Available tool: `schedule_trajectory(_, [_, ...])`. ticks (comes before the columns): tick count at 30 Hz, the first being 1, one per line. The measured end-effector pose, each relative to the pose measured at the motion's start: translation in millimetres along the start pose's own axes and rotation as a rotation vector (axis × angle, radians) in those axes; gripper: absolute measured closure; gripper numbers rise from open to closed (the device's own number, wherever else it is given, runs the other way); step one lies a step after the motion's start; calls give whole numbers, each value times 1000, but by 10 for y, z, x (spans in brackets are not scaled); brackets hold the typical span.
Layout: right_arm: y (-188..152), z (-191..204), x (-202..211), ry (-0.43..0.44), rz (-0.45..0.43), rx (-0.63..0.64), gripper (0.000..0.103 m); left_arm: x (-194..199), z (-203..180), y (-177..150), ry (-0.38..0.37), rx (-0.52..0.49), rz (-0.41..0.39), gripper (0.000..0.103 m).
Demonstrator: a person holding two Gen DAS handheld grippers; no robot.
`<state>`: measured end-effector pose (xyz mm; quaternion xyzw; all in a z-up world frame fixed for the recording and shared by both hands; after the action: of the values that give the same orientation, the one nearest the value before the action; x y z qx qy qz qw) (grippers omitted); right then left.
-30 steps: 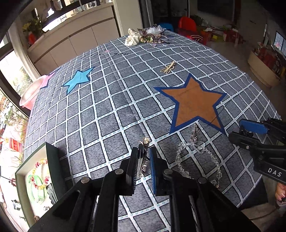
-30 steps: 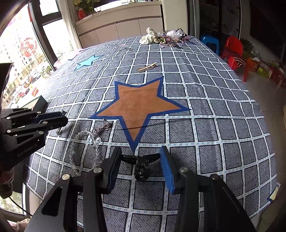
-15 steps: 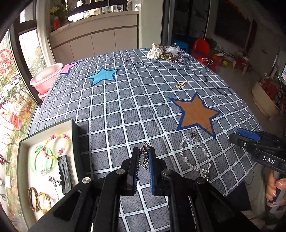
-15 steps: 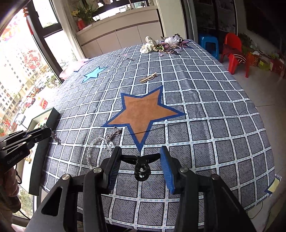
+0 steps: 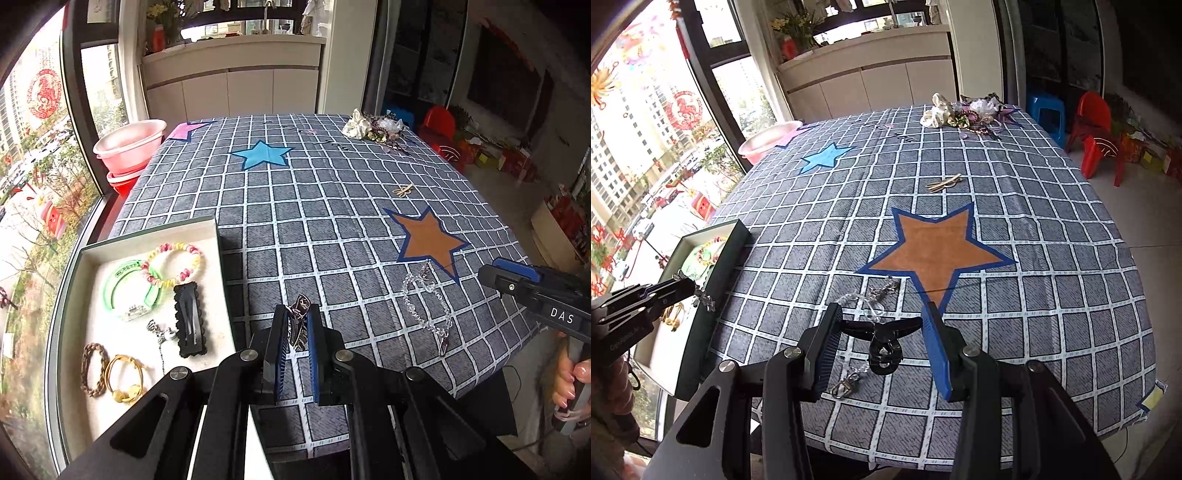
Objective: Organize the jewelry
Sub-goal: 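Drop the barrette in the box with left tool while right tool drops the claw clip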
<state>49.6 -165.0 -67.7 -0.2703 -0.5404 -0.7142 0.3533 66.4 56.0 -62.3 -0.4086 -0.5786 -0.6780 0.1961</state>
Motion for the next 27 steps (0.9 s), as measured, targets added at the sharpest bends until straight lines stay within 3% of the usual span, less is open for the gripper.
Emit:
schedule_trajectory(16, [-43,1394,-138,146,32,234,56,390,921,-582,92,187,-32,85])
schedule_trajectory(27, [-348,2386,-509,267,132,372,56,416,1407,-1024,136,275,14,85])
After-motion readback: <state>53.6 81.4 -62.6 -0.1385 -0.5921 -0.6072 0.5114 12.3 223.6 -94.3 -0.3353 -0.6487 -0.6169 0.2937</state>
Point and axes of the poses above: each gripper's, at about its wrist camera, not at the fingertips, and x roughly against the way its jaws point, z to its left, y to its top, the point moved 6 cm from there along -x, roughly the way its jaws point, and after that the axes turned 6 degrees about -x, right-handed, at the moved point
